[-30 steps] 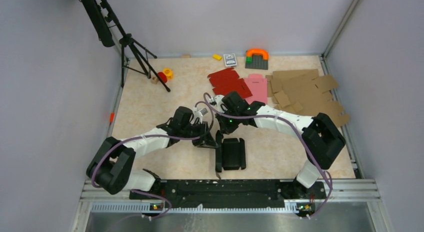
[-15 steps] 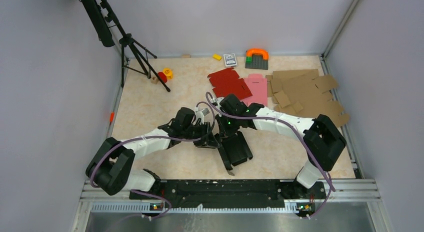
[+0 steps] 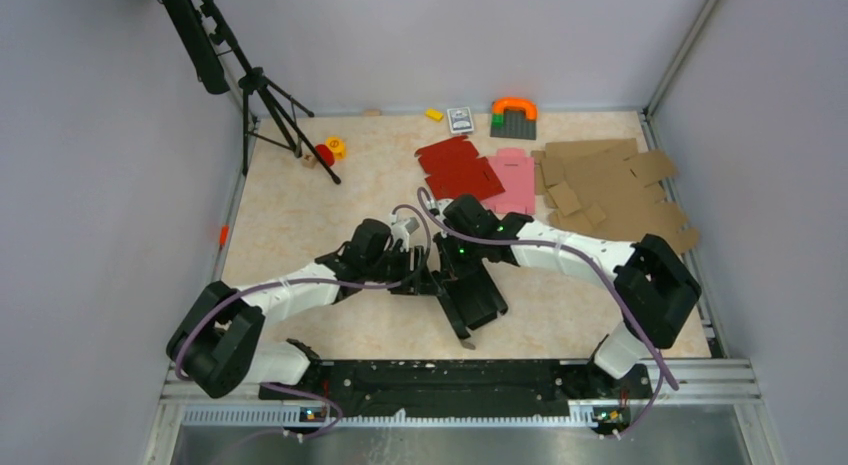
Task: Fold the paper box
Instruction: Fold the paper box at the center of the board.
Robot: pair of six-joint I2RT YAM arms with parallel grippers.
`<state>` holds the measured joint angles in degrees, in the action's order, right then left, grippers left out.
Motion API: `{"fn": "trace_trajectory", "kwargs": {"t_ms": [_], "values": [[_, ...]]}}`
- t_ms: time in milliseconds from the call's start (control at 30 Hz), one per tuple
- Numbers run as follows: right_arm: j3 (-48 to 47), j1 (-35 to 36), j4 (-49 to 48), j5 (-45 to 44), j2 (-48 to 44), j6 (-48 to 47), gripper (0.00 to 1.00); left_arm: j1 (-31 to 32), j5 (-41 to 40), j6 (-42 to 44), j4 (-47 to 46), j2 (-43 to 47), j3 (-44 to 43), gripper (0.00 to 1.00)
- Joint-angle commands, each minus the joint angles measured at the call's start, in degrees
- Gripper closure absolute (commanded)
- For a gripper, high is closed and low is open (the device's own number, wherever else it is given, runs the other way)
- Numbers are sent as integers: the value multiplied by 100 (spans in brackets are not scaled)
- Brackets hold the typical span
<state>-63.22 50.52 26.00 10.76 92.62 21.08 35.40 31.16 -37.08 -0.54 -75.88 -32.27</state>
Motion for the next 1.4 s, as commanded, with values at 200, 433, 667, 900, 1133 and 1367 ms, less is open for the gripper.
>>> {"fn": "trace_trajectory", "kwargs": {"t_ms": [200, 433, 667, 900, 1133, 1367], "values": [[350, 116, -408, 615, -403, 192, 100, 29, -690, 557, -606, 304, 168, 40], [447, 118, -539, 786, -387, 162, 100, 36, -724, 719, -900, 183, 126, 37], [453, 84, -605, 861, -359, 196, 100, 243, -648, 790, -955, 28, 12, 53], [495, -9, -570, 911, -357, 259, 92, 503, -793, 892, -784, -128, -121, 66], [590, -207, -535, 708, -687, 302, 77, 572, -938, 948, -612, -99, -183, 68], [680, -375, -202, 263, -1230, 276, 74, 591, -950, 941, -561, -56, -183, 68]]}}
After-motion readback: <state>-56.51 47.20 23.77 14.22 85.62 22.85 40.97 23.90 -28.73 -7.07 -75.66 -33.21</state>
